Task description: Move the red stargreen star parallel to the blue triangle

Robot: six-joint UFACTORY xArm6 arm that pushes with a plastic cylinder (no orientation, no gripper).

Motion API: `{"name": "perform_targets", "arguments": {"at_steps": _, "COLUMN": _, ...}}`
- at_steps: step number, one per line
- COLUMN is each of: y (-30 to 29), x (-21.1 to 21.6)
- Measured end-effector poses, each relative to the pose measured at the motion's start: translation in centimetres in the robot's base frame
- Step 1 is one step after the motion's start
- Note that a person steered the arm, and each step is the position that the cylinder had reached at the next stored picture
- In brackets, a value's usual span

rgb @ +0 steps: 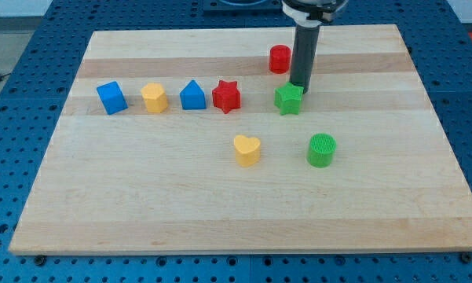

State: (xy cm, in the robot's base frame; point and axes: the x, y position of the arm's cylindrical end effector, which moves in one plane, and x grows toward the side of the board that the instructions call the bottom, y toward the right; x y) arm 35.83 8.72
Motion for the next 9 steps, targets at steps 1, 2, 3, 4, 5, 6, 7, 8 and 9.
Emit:
{"name": "perform_targets", "arguments": {"at_steps": 1, "y": 1.6, "x": 0.3}}
{"name": "perform_targets", "arguments": {"at_steps": 2, "y": 4.5, "x": 5.6}}
{"name": "perform_targets", "arguments": {"at_steps": 3, "y": 2.8, "x": 6.4}}
{"name": "perform_targets", "arguments": {"at_steps": 4, "y": 1.9, "x": 6.4}}
{"name": "perform_targets", "arguments": {"at_steps": 5, "y": 1.7, "x": 6.1}}
{"name": "perform_targets", "arguments": {"at_steps": 6, "y": 0.9, "x": 5.5}}
{"name": "perform_targets", "arguments": {"at_steps": 7, "y": -0.6, "x": 5.2}}
{"name": "perform_targets", "arguments": {"at_steps": 8, "y": -1.2, "x": 5.1}}
{"name": "perform_targets", "arguments": {"at_steps": 9, "y": 0.8, "x": 4.4}}
